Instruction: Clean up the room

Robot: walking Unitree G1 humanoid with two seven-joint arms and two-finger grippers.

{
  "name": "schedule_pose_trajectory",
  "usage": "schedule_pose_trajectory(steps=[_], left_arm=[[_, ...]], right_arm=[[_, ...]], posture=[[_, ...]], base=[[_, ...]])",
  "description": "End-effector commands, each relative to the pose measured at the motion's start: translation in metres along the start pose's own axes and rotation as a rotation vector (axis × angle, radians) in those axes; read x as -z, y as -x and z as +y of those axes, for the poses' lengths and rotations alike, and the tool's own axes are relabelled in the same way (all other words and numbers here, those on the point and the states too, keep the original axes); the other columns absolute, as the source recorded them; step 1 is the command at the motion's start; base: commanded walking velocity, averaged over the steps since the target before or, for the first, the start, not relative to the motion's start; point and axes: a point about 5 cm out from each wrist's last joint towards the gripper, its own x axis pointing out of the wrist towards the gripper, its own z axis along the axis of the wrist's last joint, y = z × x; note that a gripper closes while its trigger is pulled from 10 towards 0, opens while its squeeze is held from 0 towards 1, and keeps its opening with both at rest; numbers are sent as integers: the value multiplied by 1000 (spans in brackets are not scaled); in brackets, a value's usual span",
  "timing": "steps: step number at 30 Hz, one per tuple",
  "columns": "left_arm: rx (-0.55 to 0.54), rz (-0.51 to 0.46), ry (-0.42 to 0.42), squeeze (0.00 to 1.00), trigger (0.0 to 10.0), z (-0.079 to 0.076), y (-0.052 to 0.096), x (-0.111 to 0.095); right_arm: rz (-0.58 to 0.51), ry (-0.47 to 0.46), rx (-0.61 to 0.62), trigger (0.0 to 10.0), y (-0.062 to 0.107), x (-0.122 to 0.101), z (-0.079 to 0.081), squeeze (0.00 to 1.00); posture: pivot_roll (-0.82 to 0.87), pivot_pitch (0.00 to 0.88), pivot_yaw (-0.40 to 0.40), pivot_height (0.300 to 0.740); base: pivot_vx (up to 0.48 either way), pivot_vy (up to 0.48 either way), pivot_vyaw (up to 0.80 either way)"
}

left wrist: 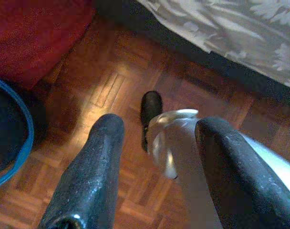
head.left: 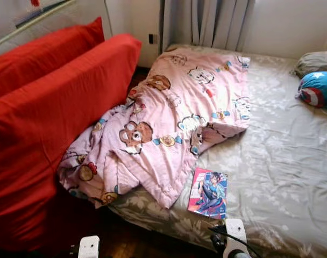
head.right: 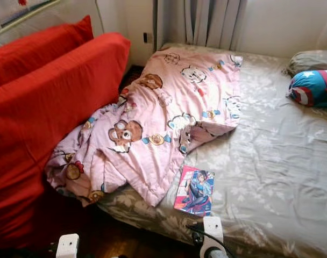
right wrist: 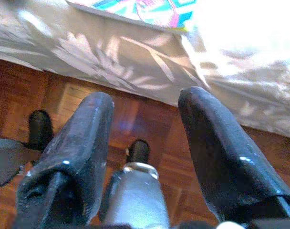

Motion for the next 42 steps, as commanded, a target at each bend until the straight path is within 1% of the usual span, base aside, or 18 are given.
schedule_pose_trajectory(steps=[1, 5, 8, 10, 13, 18, 25, 29, 34, 38, 42], left_arm=[[-4, 24, 3, 0, 10000, 1, 1, 6], [-5, 24, 5, 0, 10000, 1, 1, 6], [-5, 25, 6, 0, 10000, 1, 1, 7], [-6, 26, 6, 0, 10000, 1, 2, 7], [-5, 25, 7, 0, 10000, 1, 1, 7], [-5, 25, 8, 0, 10000, 0, 1, 7], [-6, 24, 10, 0, 10000, 0, 1, 7], [-5, 23, 12, 0, 10000, 0, 1, 6], [-6, 23, 13, 0, 10000, 0, 1, 6], [-6, 23, 12, 0, 10000, 0, 1, 7], [-6, 22, 12, 0, 10000, 0, 1, 6]], right_arm=[[9, -16, 7, 10000, 1, 3, -1, 0], [8, -16, 9, 10000, 1, 4, -2, 0], [11, 16, 4, 10000, 1, 4, -2, 0], [7, 16, 6, 10000, 1, 4, -2, 0], [11, 10, 10, 10000, 1, 5, -2, 0], [4, -14, 12, 10000, 1, 3, -2, 0], [-5, -17, 14, 10000, 1, 1, -2, 0], [-6, -16, 13, 10000, 1, 2, -2, 0], [-2, 15, 9, 10000, 1, 2, -2, 0], [-3, 5, 9, 10000, 1, 2, -1, 0], [-9, -9, 10, 10000, 1, 1, 0, 0]], posture=[[66, 95, -44, 740], [65, 103, -45, 740], [66, 105, -47, 740], [66, 105, -47, 740], [66, 109, -48, 740], [65, 111, -48, 740], [66, 112, -50, 740], [67, 112, -50, 740], [68, 114, -51, 740], [68, 114, -50, 740], [68, 115, -50, 740]], base=[[0, 0, 0], [0, 0, 0], [0, 0, 158], [0, 0, 475], [0, 0, 675], [0, 0, 0], [0, 0, 0], [249, 0, 0], [257, 0, 0], [264, 0, 472], [267, 0, 0]])
